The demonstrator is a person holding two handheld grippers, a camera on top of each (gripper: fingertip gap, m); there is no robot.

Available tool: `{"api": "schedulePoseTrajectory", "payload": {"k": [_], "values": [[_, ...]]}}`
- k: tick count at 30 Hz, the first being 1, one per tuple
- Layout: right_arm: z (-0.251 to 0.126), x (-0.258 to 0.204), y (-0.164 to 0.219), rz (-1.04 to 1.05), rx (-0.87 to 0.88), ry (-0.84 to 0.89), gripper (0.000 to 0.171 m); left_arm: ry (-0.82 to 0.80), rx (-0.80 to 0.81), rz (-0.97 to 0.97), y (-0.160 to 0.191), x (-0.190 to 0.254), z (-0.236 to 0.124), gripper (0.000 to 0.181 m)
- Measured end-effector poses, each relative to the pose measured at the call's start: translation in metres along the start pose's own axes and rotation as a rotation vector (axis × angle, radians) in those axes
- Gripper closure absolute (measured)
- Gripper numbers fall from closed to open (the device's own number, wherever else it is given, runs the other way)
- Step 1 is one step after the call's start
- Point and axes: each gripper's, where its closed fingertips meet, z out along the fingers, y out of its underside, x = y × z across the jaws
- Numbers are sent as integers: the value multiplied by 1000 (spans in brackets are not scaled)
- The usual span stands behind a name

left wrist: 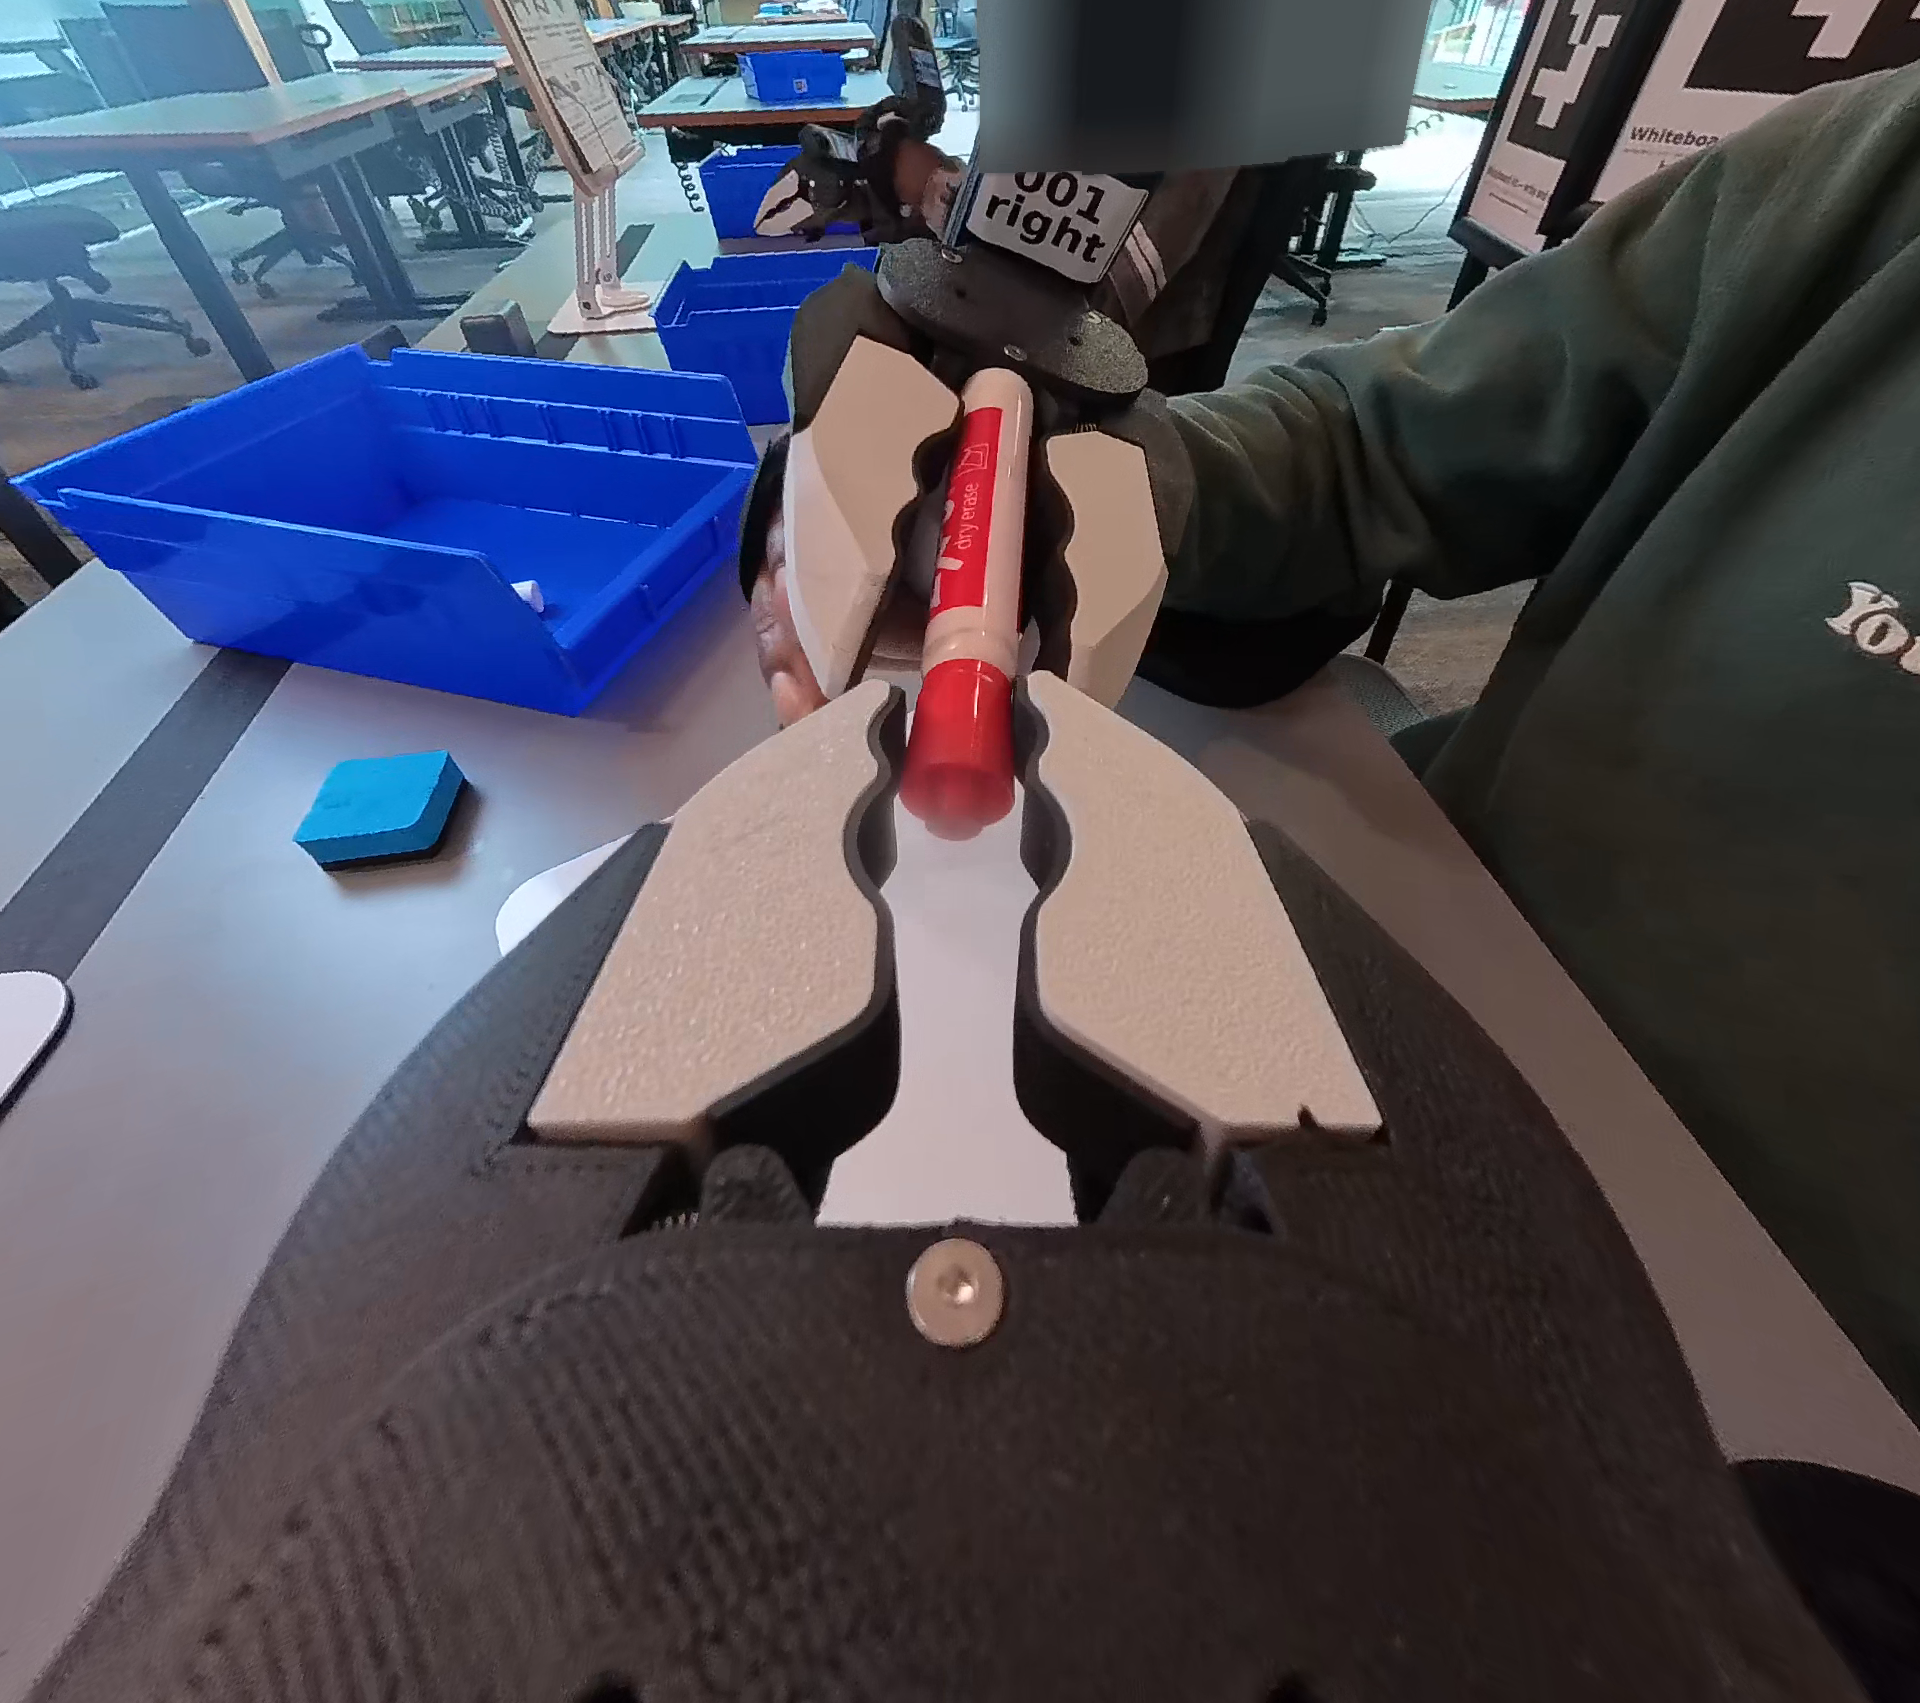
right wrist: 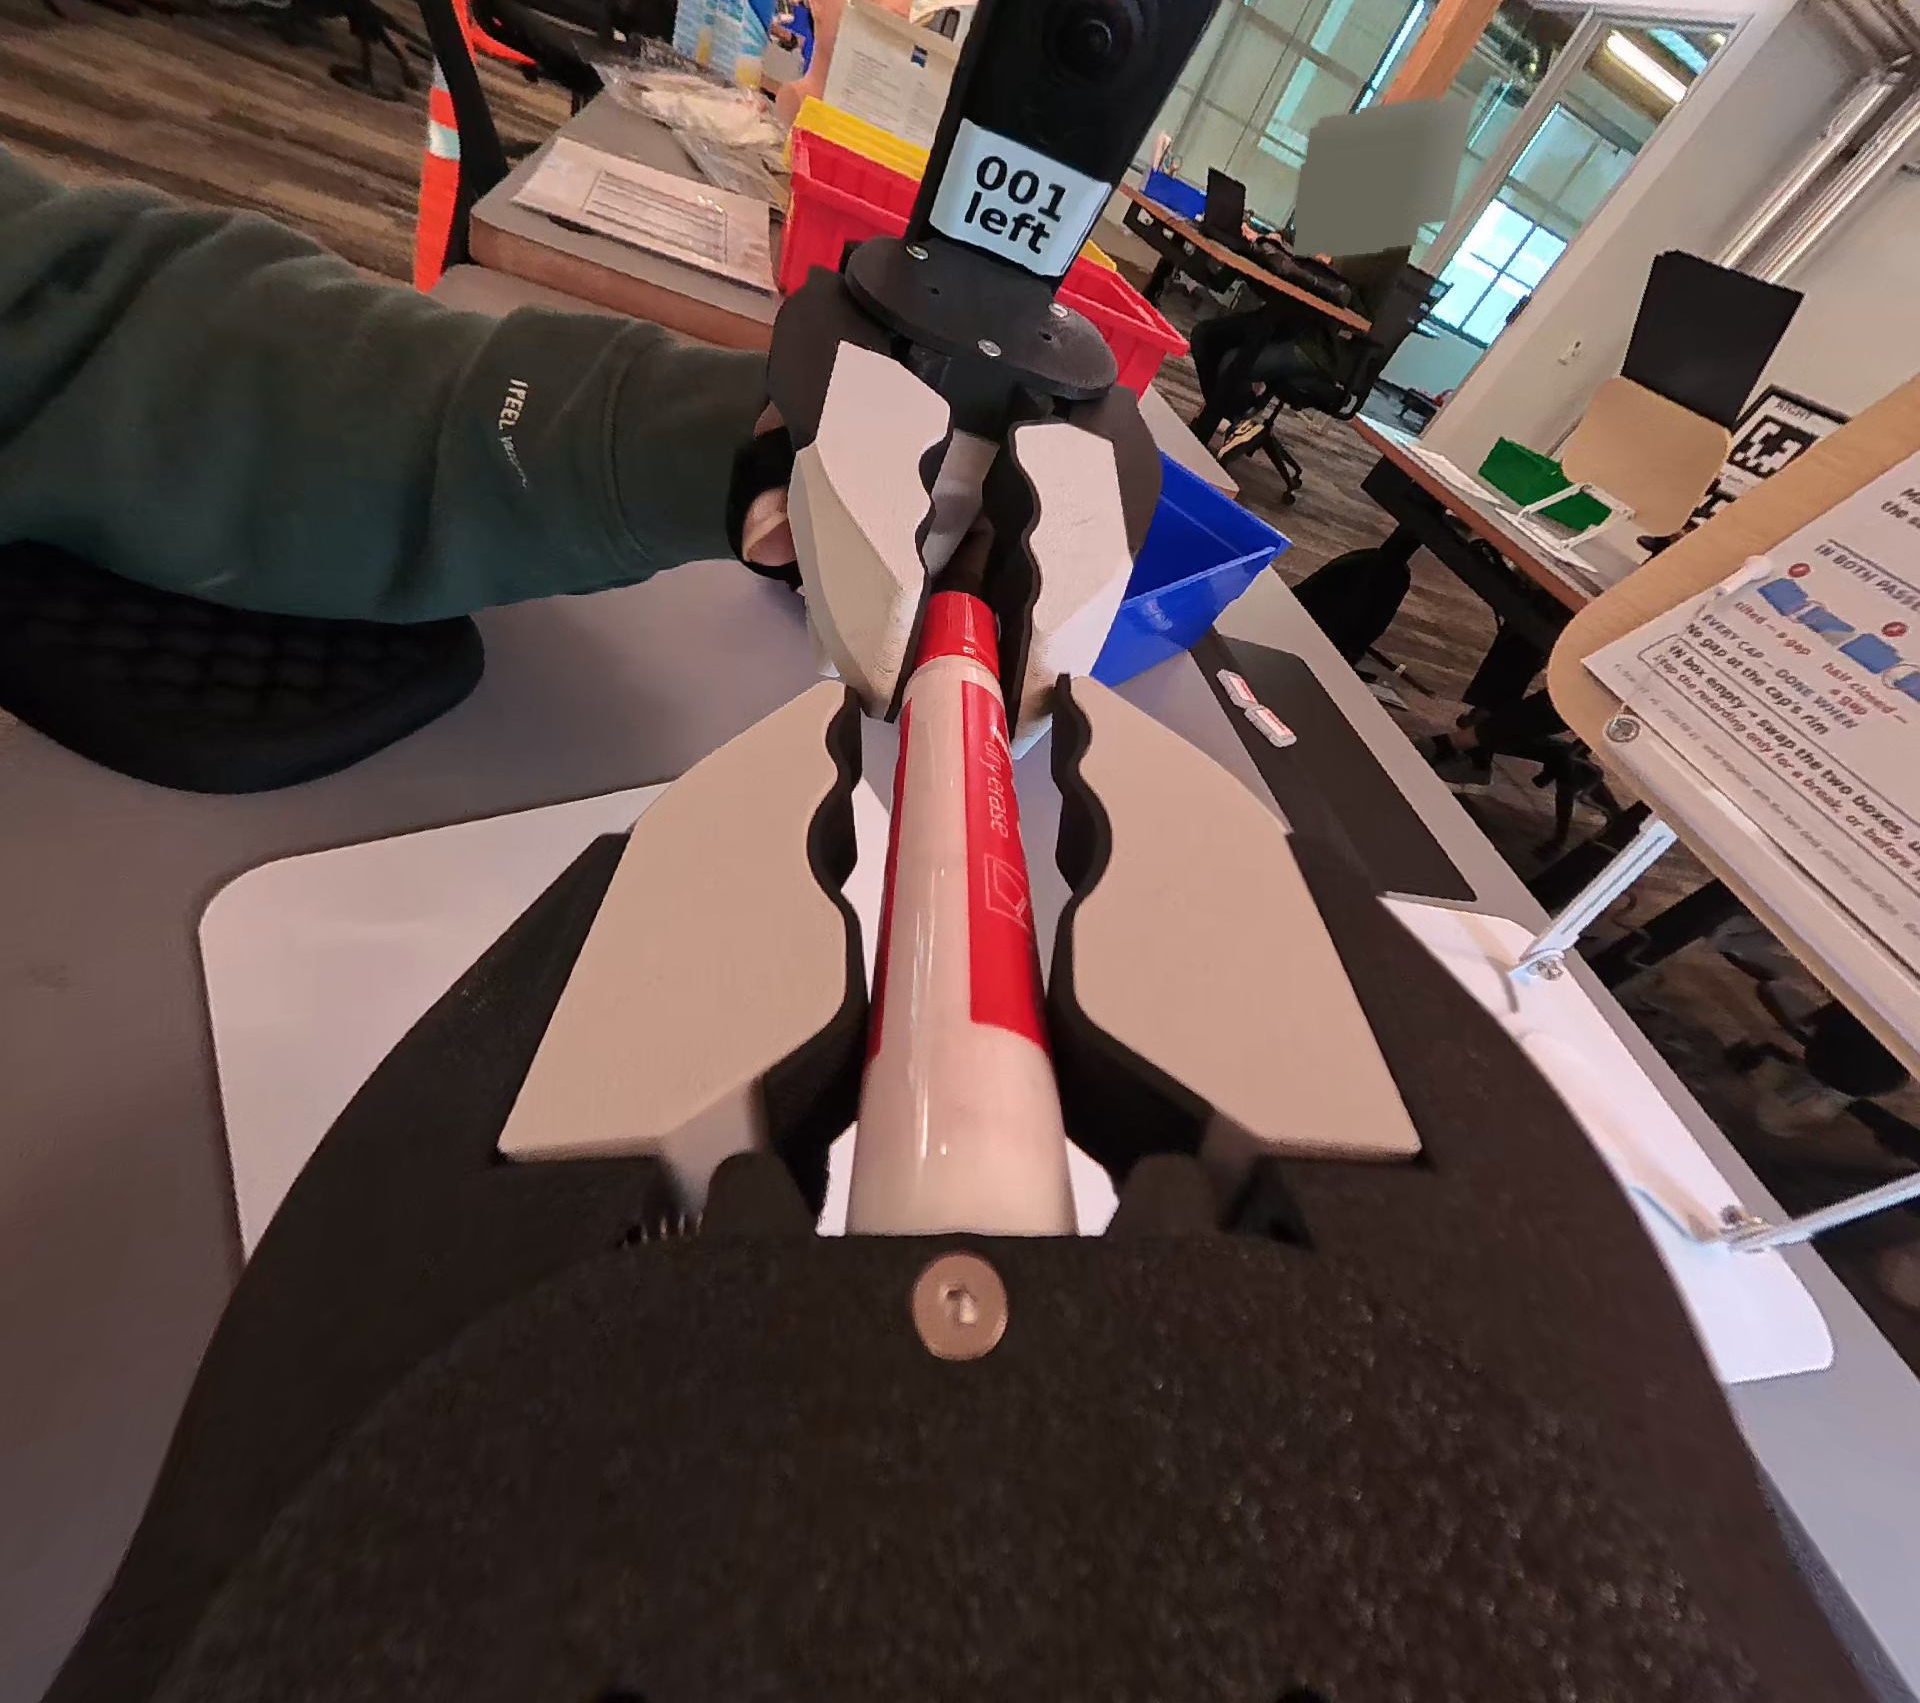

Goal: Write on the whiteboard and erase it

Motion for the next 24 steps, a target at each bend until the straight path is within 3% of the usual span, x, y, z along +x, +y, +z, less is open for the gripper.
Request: {"api": "schedulePoseTrajectory", "payload": {"k": [16, 24], "values": [[-7, 6, -3, 92, 43, -31, 135, -39, 42, 7, -8, -4, 5, 161], [-4, 1, -8, 41, 23, -19, 136, -22, 20, 80, -10, 2, 0, 162]]}}
